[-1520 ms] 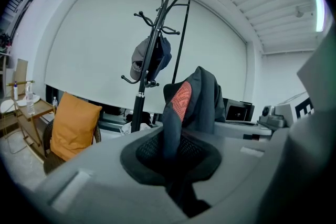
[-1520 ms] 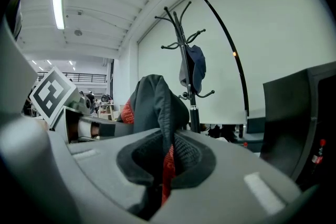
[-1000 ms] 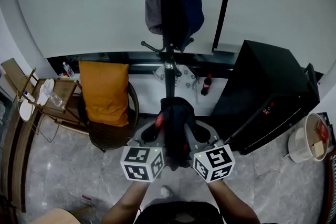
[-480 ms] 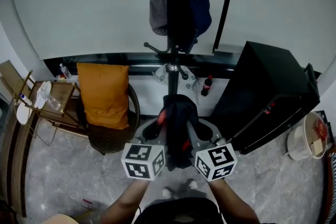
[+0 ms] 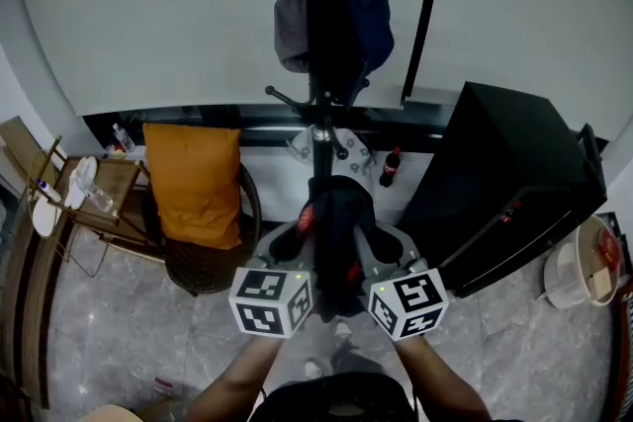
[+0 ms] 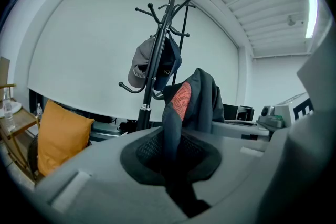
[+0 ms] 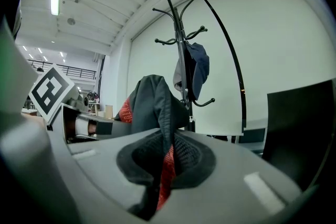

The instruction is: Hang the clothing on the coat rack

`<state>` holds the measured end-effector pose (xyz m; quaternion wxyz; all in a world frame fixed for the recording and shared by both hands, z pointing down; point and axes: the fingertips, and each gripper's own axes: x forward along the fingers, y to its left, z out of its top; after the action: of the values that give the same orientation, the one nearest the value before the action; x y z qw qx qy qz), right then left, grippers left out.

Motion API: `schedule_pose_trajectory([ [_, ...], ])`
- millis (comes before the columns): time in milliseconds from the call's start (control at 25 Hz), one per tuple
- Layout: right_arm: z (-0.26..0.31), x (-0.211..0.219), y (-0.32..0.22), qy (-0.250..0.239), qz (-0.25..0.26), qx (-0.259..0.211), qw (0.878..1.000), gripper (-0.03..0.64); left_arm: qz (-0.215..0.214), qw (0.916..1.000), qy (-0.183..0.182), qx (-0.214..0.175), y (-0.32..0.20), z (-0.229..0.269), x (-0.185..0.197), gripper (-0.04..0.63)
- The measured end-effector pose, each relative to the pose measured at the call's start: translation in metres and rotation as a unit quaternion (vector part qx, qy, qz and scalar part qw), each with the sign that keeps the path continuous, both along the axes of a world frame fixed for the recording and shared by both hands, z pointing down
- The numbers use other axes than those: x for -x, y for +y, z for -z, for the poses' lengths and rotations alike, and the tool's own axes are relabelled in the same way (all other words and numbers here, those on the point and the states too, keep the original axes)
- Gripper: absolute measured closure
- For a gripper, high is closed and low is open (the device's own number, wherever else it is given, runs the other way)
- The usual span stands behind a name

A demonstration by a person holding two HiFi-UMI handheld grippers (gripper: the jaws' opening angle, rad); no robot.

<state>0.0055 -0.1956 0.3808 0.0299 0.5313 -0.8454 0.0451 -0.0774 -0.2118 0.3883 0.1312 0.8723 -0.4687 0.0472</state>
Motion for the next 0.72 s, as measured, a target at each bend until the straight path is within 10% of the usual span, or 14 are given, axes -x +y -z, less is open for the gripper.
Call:
schedule_pose_trajectory([
  [720, 0.005, -0.02, -0.062, -0.011, 0.014, -0.005, 1.0, 0.597, 0.016, 0.9998, -0.006, -0.004, -0.058, 0.005, -0.018, 0.56],
])
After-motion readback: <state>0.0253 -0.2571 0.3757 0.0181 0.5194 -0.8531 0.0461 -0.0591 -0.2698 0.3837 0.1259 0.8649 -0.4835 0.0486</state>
